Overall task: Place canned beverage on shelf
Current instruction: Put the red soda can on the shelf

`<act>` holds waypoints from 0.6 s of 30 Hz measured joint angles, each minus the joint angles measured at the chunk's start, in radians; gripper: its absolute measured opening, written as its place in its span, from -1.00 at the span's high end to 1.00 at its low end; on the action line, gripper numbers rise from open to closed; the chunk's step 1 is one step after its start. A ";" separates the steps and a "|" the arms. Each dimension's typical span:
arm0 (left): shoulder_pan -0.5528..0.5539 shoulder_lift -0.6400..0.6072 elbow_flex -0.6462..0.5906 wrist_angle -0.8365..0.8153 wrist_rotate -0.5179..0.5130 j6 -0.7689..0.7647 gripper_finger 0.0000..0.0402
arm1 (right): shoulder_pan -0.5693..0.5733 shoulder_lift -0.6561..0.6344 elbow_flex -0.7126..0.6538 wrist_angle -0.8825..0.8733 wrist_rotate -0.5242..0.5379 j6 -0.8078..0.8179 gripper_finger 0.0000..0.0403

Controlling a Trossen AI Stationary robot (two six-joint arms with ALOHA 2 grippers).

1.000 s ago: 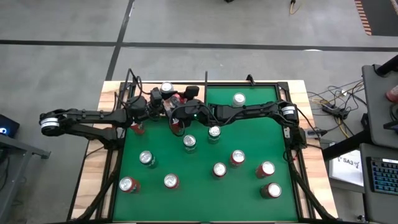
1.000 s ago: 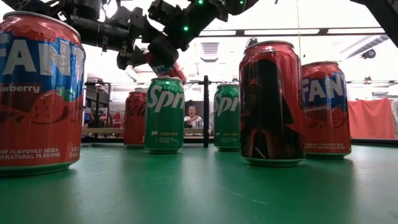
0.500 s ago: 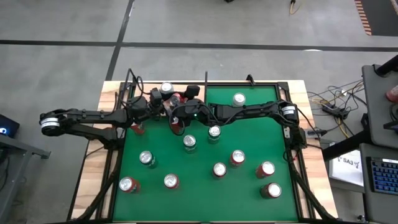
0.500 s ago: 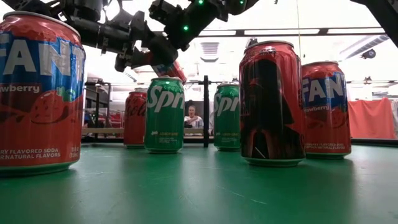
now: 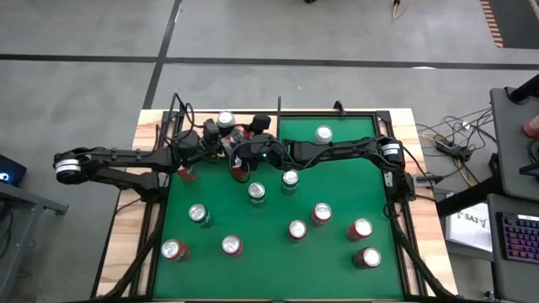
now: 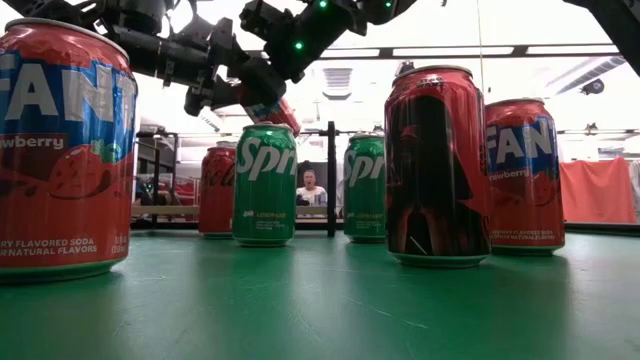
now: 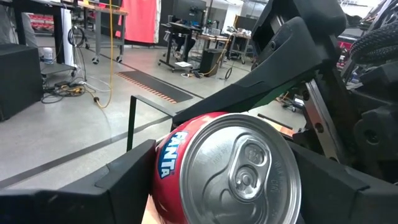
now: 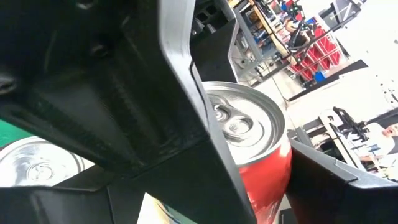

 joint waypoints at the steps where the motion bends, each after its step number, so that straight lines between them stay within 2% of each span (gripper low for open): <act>1: 0.000 0.000 0.000 0.000 0.000 0.000 -0.48 | 0.000 0.000 0.000 0.000 0.000 0.000 -0.44; 18: 0.000 0.000 0.000 -0.001 0.002 0.002 -0.48 | 0.000 0.000 -0.001 -0.007 -0.003 -0.018 -0.44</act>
